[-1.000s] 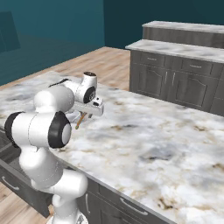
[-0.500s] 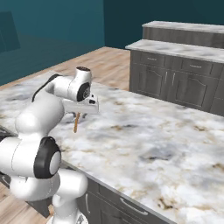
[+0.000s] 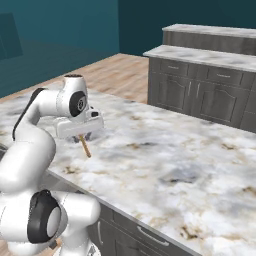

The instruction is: Organize the utensils by type. Pick up the wooden spoons from the counter and place them in the open cabinet. Then pick up the metallic utensils from the counter and place them in the open drawer.

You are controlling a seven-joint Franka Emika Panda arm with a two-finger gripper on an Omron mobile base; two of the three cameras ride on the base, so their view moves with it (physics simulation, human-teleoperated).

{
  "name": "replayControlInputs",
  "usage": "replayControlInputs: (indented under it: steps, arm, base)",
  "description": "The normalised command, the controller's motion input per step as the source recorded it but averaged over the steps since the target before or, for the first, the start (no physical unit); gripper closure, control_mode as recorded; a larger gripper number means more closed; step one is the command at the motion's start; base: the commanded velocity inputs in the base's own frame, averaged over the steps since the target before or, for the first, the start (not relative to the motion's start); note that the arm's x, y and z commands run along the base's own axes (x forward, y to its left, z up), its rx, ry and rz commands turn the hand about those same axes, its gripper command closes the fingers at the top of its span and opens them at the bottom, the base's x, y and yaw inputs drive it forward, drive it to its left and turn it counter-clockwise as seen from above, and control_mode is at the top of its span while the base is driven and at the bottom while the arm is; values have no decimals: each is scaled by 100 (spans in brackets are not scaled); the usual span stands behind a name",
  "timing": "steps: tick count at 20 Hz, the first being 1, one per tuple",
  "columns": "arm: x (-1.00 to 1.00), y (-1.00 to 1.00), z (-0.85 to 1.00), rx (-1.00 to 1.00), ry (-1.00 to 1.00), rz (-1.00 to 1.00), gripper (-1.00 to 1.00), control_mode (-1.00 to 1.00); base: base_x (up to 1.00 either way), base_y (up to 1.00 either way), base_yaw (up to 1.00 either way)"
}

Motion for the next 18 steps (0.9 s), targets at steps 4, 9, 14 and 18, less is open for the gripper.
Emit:
replayControlInputs:
  steps: [4, 9, 14, 18]
  arm:
    - [-86, 0, 17, -18, -10, 35, 100, -100]
    - [-70, -4, 19, -2, -12, 28, 100, -100]
    - [-23, -7, 2, 0, 0, 20, 100, -100]
    - [-24, -8, 1, 8, 0, 15, 100, -100]
  base:
    - [0, 0, 0]
    - [0, 0, 0]
    - [0, 0, 0]
    - [0, 0, 0]
